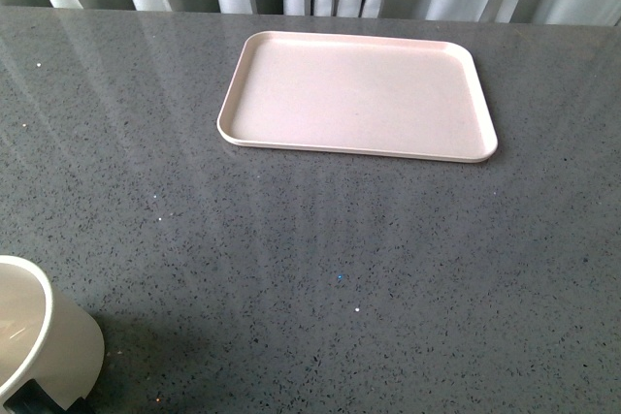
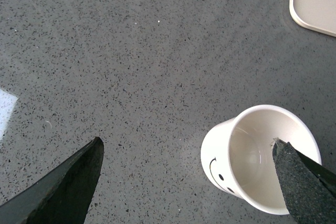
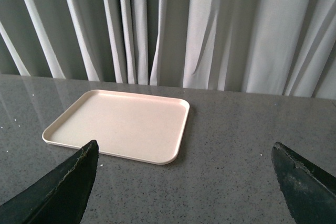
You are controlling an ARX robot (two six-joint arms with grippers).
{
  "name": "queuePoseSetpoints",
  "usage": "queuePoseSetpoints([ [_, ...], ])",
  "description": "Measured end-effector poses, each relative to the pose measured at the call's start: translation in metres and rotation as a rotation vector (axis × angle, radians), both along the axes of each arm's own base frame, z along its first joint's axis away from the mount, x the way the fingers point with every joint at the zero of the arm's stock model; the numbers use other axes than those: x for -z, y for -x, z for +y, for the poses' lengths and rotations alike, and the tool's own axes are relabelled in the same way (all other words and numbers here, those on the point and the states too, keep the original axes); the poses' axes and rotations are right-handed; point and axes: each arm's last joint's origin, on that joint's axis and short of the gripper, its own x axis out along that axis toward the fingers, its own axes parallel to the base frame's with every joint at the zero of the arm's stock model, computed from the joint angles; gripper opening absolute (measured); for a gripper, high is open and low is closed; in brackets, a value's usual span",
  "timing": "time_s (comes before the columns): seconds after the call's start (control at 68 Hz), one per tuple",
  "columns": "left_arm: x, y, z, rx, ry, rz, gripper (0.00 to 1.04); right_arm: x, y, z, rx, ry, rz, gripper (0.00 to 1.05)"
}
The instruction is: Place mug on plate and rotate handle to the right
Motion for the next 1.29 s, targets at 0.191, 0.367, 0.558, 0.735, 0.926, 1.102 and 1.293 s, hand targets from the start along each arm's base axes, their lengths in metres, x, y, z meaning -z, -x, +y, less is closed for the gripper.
queuePoseSetpoints([
  [0.191,0.01,-0.013,-0.007,0.043,-0.033,0.034,0.95,0.0,0.0,0.0,0.0,0.0,0.0,0.96],
  [0.367,0.029,-0.015,-0.016,0.083,-0.016,0.119,0.95,0.0,0.0,0.0,0.0,0.0,0.0,0.96],
  [0.558,0.041,-0.018,-0.021,0.092,-0.007,0.151,0.95,0.0,0.0,0.0,0.0,0.0,0.0,0.96],
  [0.735,0.047,-0.021,-0.023,0.1,-0.005,0.168,0.95,0.0,0.0,0.0,0.0,0.0,0.0,0.96],
  [0.926,0.053,-0.028,-0.022,0.081,-0.002,0.183,0.95,0.0,0.0,0.0,0.0,0.0,0.0,0.96],
  [1.102,0.06,-0.032,-0.021,0.071,0.001,0.21,0.95,0.0,0.0,0.0,0.0,0.0,0.0,0.96],
  [1.293,0.063,-0.034,-0.022,0.078,0.002,0.22,0.95,0.0,0.0,0.0,0.0,0.0,0.0,0.96],
])
